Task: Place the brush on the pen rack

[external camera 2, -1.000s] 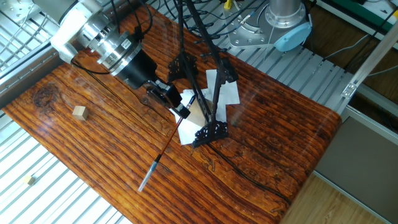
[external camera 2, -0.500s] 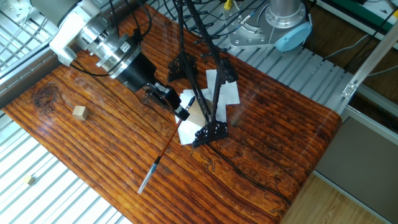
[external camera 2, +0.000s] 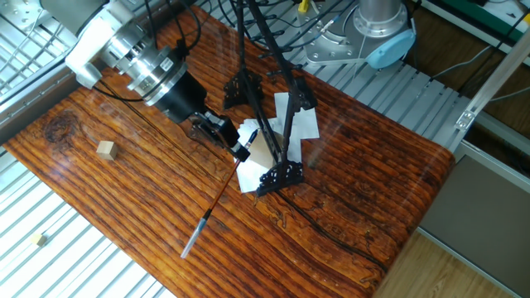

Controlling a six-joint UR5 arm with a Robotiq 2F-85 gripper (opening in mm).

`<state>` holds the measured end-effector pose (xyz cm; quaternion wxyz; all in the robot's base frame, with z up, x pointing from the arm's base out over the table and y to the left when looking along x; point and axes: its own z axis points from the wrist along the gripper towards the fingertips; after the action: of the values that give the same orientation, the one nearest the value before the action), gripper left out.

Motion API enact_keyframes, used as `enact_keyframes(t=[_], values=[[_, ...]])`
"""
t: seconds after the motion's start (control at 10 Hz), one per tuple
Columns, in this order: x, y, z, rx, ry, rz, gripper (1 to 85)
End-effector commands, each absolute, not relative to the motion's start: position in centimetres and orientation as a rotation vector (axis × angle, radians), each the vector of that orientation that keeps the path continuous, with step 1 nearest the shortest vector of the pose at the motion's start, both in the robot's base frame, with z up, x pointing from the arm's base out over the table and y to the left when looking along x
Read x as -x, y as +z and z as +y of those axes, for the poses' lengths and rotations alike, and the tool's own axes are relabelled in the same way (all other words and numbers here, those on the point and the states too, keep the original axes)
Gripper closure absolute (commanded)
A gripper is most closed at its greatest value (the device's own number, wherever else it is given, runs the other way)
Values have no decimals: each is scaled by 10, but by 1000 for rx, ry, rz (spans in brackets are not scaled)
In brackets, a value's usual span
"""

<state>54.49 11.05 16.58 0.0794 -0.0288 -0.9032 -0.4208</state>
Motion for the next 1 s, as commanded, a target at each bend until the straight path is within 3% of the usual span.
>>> enact_keyframes(t=[0.0, 0.6, 0.9], values=[[-552, 174, 116, 67, -1322, -2710, 847], [-552, 182, 122, 69, -1374, -2681, 847], [-541, 205, 130, 72, -1447, -2594, 847]])
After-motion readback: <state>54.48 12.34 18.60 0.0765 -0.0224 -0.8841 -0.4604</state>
